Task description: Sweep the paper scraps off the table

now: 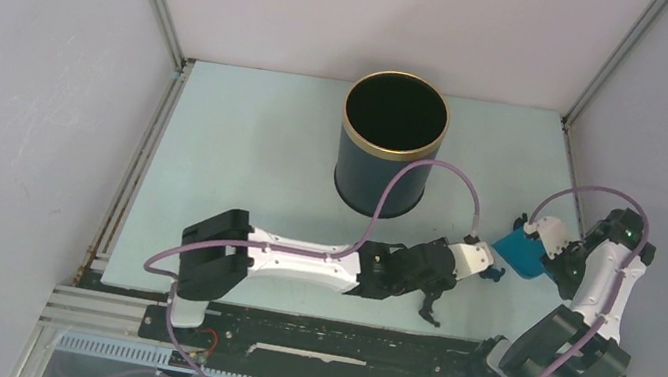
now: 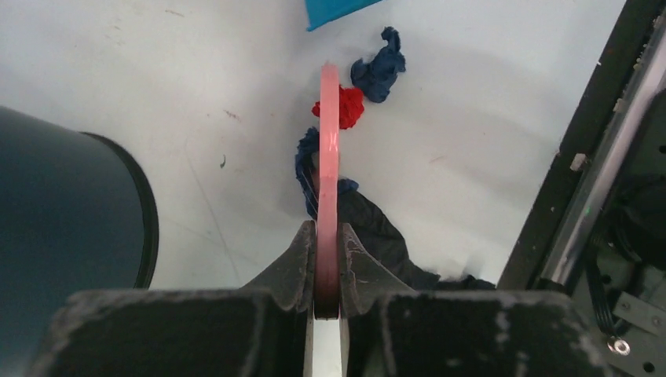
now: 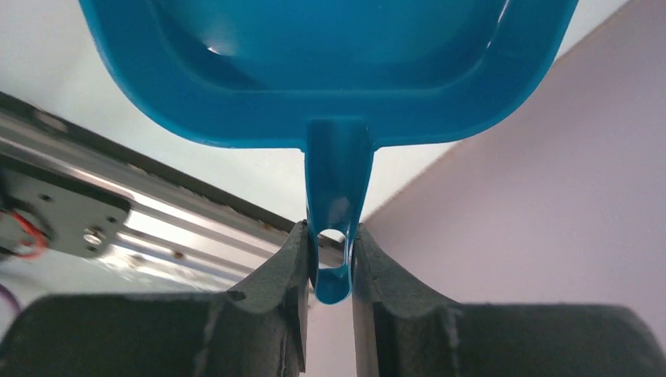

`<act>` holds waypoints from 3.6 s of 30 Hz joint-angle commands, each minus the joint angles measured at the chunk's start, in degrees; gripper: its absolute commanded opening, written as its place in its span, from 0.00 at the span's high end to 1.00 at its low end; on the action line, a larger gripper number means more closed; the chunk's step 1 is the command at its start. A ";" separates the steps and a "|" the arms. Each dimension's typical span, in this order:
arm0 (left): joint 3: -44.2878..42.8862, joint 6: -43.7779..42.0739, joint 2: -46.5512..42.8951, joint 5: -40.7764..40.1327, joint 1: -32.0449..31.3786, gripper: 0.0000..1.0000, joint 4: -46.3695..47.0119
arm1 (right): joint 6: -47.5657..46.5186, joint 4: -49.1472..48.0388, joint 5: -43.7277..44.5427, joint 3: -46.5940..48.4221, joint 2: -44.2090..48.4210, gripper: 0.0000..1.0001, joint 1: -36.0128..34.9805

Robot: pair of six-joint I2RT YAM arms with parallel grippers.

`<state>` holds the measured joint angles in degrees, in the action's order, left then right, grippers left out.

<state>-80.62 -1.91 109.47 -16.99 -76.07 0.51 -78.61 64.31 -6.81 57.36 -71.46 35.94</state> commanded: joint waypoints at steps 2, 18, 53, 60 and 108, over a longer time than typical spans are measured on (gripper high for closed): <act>1.49 3.23 -8.71 -8.78 -1.49 1.00 -5.12 | -13.49 -3.67 12.05 0.08 -0.06 1.00 -2.66; 0.68 16.99 -23.18 -17.90 -1.63 1.00 -26.53 | -29.92 -14.08 29.12 -2.34 -0.68 1.00 -8.16; 3.62 64.84 -8.57 -7.46 3.36 1.00 -17.43 | -2.96 -2.88 34.72 -11.22 -10.48 1.00 -49.22; 3.41 65.26 -7.53 -5.88 4.34 1.00 -10.52 | 1.42 -0.21 28.51 -11.22 -9.55 1.00 -52.72; 20.88 51.54 -38.39 -26.40 4.44 1.00 -19.94 | 2.22 10.53 0.75 -0.03 14.11 1.00 -37.70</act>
<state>-61.23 47.97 73.06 -42.33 -71.50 -20.34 -76.86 70.83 -6.74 52.66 -60.31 0.73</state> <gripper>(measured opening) 0.117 0.279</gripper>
